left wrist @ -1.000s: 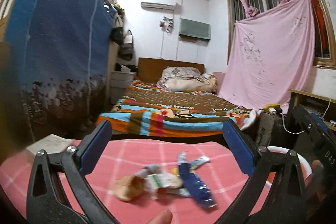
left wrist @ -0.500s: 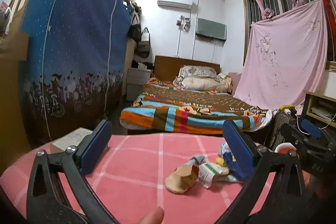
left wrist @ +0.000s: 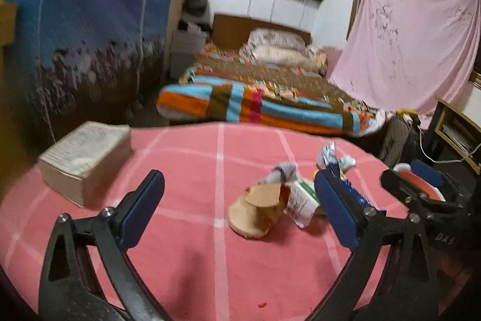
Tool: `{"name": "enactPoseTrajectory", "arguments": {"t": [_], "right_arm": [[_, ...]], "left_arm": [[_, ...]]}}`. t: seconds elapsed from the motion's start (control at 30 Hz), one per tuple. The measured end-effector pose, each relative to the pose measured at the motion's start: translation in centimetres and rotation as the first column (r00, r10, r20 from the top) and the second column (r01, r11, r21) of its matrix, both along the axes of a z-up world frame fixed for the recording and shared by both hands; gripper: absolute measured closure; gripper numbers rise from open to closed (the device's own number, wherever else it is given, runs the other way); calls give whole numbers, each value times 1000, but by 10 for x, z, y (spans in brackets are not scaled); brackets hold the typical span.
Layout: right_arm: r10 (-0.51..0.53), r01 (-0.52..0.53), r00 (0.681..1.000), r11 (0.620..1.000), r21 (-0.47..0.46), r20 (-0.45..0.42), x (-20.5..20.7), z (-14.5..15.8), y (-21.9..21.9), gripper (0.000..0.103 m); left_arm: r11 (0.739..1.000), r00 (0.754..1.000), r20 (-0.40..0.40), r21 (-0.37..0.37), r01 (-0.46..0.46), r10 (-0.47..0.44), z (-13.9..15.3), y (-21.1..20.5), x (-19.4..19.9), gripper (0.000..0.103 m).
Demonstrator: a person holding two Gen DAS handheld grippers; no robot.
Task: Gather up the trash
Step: 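Grasp the tan paper with the left tool while the right tool grasps the blue wrapper, then carry both items over the bucket and open both tools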
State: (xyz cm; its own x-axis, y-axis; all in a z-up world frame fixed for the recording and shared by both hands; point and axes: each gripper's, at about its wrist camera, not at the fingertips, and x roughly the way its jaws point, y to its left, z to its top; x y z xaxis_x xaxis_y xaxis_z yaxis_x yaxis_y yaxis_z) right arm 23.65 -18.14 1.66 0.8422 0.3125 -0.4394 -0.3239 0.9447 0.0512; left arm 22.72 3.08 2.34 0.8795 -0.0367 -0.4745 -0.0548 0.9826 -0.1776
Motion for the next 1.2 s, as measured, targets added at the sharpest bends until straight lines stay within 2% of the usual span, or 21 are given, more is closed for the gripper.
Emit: {"name": "enactPoseTrajectory", "arguments": {"t": [0.1,0.13,0.2,0.27,0.33,0.4,0.5,0.63,0.7,0.77,0.93,1.2], "right_arm": [[26,-27,999,999,-18,-42,4,-4,6,7],[33,-34,998,999,-24,-55,5,-5,8,8],[50,-53,995,998,-35,-87,8,-9,12,18],[66,-71,991,997,-35,-113,10,-11,13,21],[81,-86,988,996,-31,-135,12,-12,13,28],[100,-105,983,994,-22,-157,14,-14,14,39],[137,-140,971,990,-6,-194,16,-18,14,39],[157,-161,957,987,1,-243,20,-23,15,39],[166,-168,950,986,18,-265,22,-26,14,51],[176,-172,943,984,40,-284,24,-28,12,58],[194,-183,932,981,64,-305,26,-29,10,59],[201,-191,945,979,65,-256,17,-23,9,69]], "left_arm": [[999,997,-67,-25,28,-29,-7,1,10,28],[999,996,-85,-32,31,-34,-9,1,13,34],[998,991,-121,-51,42,-48,-14,2,18,42],[996,988,-144,-68,52,-61,-17,2,22,52],[994,986,-146,-88,70,-83,-17,1,23,56],[992,985,-141,-96,81,-94,-15,-1,22,59],[987,982,-144,-116,109,-125,-15,-4,24,65],[983,976,-162,-133,126,-147,-15,-7,31,81],[983,974,-172,-133,125,-147,-16,-8,33,88],[984,975,-174,-132,120,-142,-16,-7,33,95],[983,978,-158,-141,115,-137,-14,-4,30,95],[980,986,-99,-160,120,-137,-9,4,13,96]]}}
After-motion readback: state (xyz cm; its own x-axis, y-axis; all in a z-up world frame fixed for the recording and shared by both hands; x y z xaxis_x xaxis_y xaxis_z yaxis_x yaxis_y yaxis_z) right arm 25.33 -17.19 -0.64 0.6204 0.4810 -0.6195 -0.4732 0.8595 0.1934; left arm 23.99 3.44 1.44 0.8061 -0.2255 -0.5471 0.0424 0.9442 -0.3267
